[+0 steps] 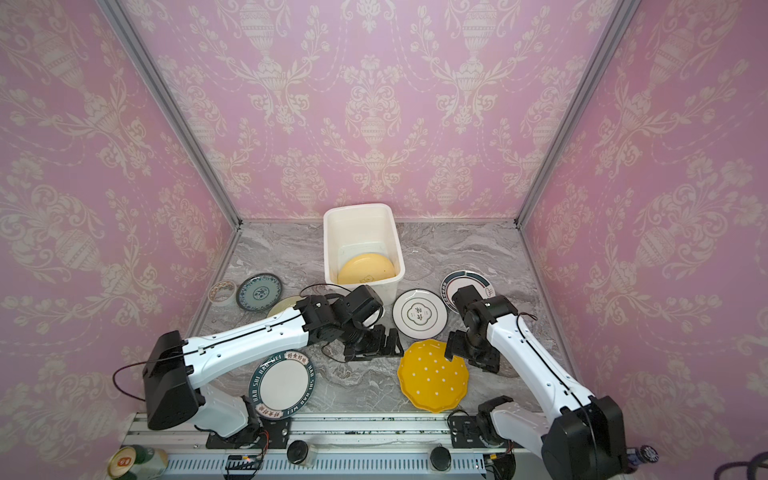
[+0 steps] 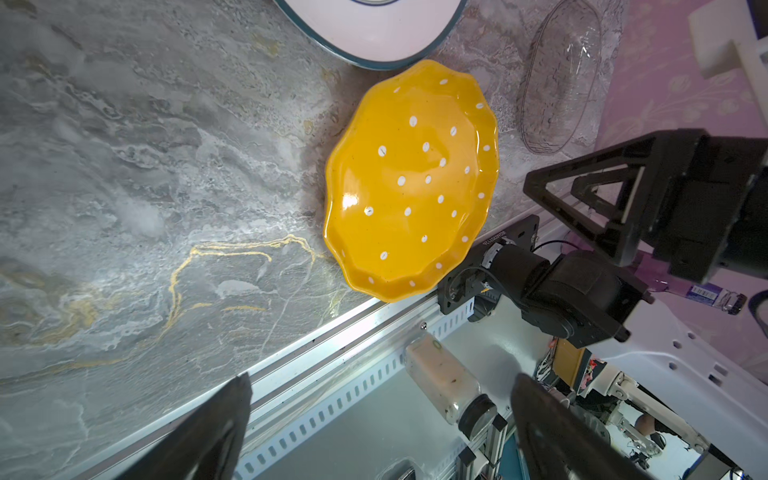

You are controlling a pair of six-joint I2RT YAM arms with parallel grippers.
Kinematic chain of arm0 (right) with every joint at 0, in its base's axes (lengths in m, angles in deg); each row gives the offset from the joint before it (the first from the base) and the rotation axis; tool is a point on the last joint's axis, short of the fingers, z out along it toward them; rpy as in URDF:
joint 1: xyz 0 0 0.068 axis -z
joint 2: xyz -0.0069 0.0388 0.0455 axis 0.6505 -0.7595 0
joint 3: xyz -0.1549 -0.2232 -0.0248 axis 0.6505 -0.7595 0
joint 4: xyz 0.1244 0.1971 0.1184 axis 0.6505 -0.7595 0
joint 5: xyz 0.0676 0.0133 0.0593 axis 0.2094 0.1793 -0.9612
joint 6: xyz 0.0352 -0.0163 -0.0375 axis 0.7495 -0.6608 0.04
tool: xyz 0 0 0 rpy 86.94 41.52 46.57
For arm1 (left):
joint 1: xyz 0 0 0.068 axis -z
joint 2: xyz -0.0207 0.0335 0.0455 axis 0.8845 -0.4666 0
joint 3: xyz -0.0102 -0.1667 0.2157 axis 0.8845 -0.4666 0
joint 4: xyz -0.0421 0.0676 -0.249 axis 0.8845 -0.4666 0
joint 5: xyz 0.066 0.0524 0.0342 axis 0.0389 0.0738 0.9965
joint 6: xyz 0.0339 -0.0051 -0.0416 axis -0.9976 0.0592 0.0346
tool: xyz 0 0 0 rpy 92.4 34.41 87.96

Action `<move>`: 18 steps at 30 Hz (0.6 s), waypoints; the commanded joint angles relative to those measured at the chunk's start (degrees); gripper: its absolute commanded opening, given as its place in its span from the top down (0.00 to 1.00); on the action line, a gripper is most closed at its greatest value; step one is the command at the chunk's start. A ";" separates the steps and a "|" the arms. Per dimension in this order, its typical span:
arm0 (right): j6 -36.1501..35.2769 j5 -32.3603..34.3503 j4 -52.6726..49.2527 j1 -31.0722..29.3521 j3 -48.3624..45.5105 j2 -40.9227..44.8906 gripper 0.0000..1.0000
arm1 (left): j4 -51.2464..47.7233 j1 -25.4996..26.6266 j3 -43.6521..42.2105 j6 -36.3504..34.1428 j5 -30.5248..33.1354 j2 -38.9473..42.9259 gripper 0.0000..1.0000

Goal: Place the plates into the plastic bin on the countertop
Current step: 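Grasp opposite rims of the yellow polka-dot plate with both grippers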

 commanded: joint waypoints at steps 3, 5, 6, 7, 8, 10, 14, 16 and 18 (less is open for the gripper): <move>3.68 -3.23 5.18 0.67 -4.38 1.03 0.12 | 6.37 1.04 -2.12 6.30 -3.81 -4.58 0.01; 3.73 -3.90 7.28 0.74 -5.94 0.69 0.08 | 8.64 1.02 -2.68 8.23 -4.01 -5.80 0.01; 3.68 -4.42 8.39 0.85 -6.76 0.22 0.07 | 9.36 1.12 -2.62 9.07 -4.03 -6.59 0.01; 3.64 -5.14 9.60 1.01 -7.56 -0.24 0.06 | 9.72 1.17 -2.39 9.40 -3.97 -7.49 0.01; 3.51 -5.90 10.42 1.26 -8.18 -0.80 0.06 | 9.67 1.17 -2.17 9.60 -3.86 -8.17 0.01; 2.86 -7.26 11.76 1.38 -8.74 -2.28 0.06 | 9.79 1.26 -1.96 10.36 -3.44 -9.57 0.01; 1.05 -7.47 12.90 2.02 -9.13 -4.52 0.04 | 13.16 1.30 -3.99 13.71 -3.51 -10.65 0.01; 0.72 -7.49 13.30 2.33 -9.23 -5.22 0.04 | 15.69 1.35 -5.18 15.33 -4.42 -11.40 0.01; 0.49 -7.82 13.87 2.34 -9.34 -5.64 0.04 | 17.05 1.34 -5.49 16.10 -5.54 -12.43 0.01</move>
